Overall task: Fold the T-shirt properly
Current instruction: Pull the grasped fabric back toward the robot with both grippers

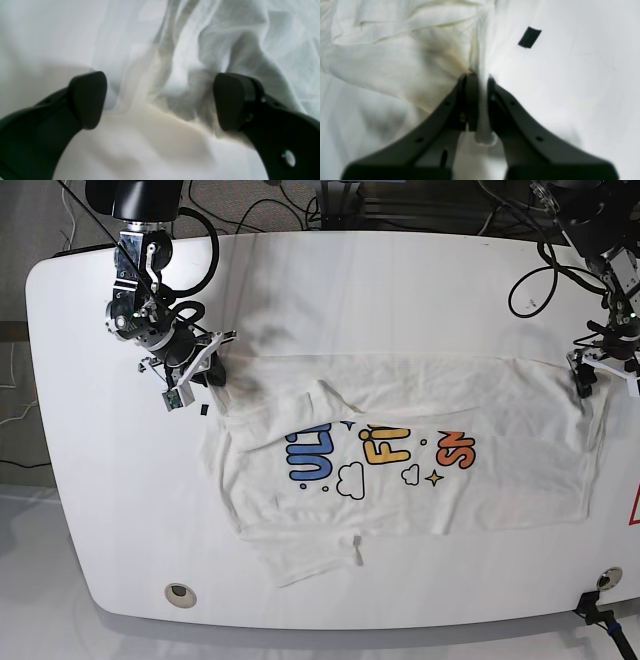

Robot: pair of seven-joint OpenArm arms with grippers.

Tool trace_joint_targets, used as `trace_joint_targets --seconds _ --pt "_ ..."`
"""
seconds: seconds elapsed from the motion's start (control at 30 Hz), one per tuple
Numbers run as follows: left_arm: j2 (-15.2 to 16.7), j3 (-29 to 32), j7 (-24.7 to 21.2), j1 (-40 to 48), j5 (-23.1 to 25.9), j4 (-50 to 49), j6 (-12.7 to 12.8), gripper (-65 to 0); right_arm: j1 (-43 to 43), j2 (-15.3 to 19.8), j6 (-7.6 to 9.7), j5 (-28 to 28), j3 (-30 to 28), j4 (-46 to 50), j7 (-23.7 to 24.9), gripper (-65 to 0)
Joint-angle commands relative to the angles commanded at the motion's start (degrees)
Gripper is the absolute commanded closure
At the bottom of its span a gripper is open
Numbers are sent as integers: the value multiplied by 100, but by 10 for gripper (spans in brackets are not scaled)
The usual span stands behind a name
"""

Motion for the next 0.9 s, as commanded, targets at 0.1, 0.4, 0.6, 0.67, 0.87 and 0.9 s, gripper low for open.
trace_joint_targets --seconds 0.1,0.4,0.6,0.67,0.87,0.9 --pt "0 0 0 0 0 0 -9 -431 0 0 0 0 0 0 0 0" --pt "0 -18 0 0 0 18 -9 0 0 0 0 0 0 0 0 0" --pt "62 -18 9 62 0 26 -18 0 -158 26 0 44 0 35 -9 0" --pt "237 0 9 325 0 105 -18 0 -255 53 0 44 26 35 -9 0" --pt "677 0 18 1029 0 958 -18 0 -756 334 0 53 88 352 0 0" --pt "695 0 18 1178 0 1081 -18 0 -862 387 0 53 255 431 -9 0"
